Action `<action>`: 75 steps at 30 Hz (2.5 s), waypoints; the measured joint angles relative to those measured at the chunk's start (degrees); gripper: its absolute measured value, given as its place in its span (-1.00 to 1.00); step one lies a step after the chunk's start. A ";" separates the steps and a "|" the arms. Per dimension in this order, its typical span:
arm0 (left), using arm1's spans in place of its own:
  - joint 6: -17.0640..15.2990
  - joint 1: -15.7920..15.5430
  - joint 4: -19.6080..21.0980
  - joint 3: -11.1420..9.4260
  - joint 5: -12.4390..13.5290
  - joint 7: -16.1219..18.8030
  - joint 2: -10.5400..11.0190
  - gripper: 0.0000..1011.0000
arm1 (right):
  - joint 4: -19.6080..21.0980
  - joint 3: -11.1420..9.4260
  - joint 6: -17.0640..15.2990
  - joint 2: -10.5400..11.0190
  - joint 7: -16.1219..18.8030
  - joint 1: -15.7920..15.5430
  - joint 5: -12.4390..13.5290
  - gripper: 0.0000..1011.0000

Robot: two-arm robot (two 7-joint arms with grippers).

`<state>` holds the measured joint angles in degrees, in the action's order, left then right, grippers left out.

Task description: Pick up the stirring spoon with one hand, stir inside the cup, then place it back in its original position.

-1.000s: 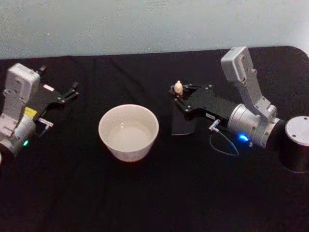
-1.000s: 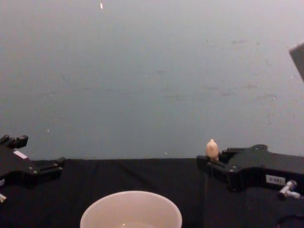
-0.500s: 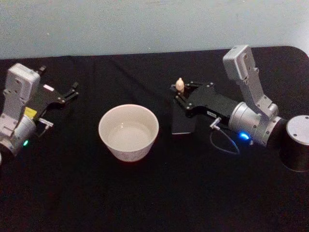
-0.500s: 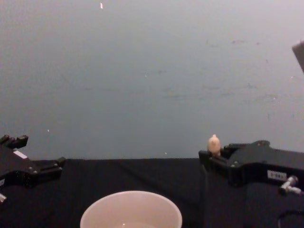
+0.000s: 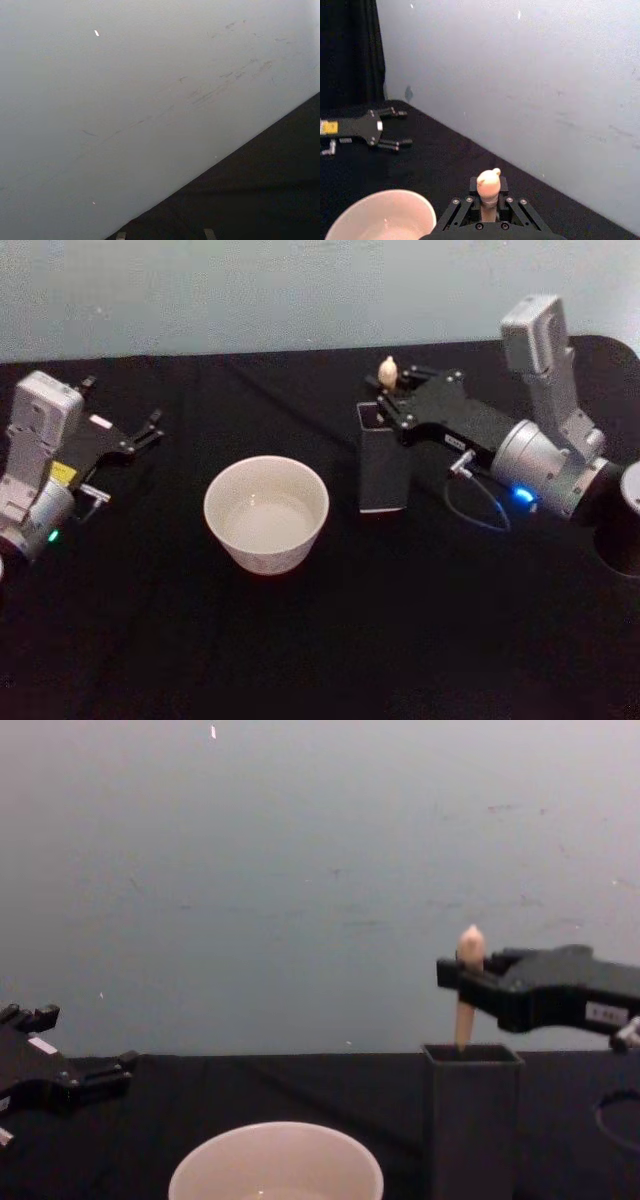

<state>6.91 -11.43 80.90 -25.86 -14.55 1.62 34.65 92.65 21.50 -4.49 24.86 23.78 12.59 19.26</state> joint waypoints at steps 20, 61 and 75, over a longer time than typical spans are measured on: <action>0.00 0.00 0.00 0.00 0.00 0.00 0.00 0.98 | 5.32 -2.52 1.04 0.59 0.15 -0.49 5.01 -0.62; 0.00 0.00 0.00 0.00 0.00 0.00 0.00 0.98 | -2.16 10.22 1.20 -3.42 4.36 3.20 6.05 -0.62; 0.00 0.00 0.00 0.00 0.00 0.00 0.00 0.98 | -7.35 11.25 2.45 -6.13 3.86 3.96 4.22 -0.61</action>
<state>6.91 -11.43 80.90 -25.86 -14.55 1.62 34.65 85.31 32.75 -2.05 18.73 27.64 16.55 23.48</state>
